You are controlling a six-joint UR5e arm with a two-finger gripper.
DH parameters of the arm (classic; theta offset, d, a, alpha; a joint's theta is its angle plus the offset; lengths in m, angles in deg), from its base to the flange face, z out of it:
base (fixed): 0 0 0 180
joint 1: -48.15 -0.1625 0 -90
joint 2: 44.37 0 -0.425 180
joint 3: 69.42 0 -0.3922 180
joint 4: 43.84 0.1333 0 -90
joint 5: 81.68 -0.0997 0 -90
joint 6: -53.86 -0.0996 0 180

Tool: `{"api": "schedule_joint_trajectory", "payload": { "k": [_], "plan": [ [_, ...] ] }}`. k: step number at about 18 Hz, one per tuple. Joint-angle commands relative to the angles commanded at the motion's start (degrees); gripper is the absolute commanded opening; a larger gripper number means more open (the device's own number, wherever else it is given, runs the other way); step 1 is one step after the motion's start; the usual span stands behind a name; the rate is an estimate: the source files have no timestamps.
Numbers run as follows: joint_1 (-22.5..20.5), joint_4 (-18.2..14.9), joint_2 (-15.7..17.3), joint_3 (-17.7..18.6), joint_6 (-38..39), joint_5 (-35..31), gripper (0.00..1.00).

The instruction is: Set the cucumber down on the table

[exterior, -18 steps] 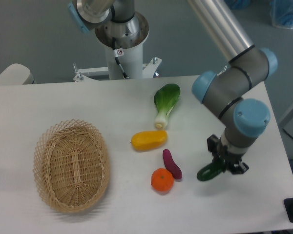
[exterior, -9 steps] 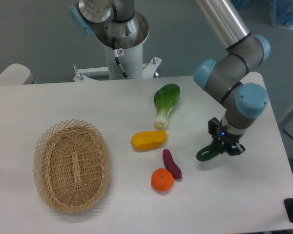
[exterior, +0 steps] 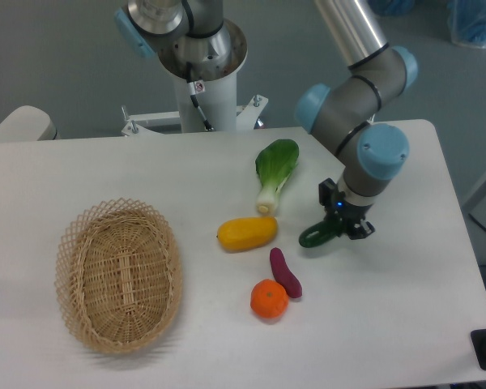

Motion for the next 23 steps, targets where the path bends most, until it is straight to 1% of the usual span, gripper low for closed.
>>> {"api": "schedule_joint_trajectory", "payload": {
  "k": [1, 7, 10, 12, 17, 20, 23],
  "plan": [
    [0.0, 0.1, 0.1, -0.1, 0.3, 0.1, 1.00],
    [-0.1, -0.1, 0.4, -1.8, 0.8, 0.2, 1.00],
    [0.5, -0.4, -0.1, -5.0, 0.7, 0.4, 1.00],
    [1.4, -0.6, -0.6, -7.5, 0.7, 0.4, 1.00],
    [3.9, -1.6, -3.6, -15.2, 0.9, 1.8, 1.00],
    [4.7, -5.0, -6.1, -20.9, 1.0, 1.7, 1.00],
    [4.9, -6.3, -8.4, -25.1, 1.1, 1.6, 1.00]
  ]
}}
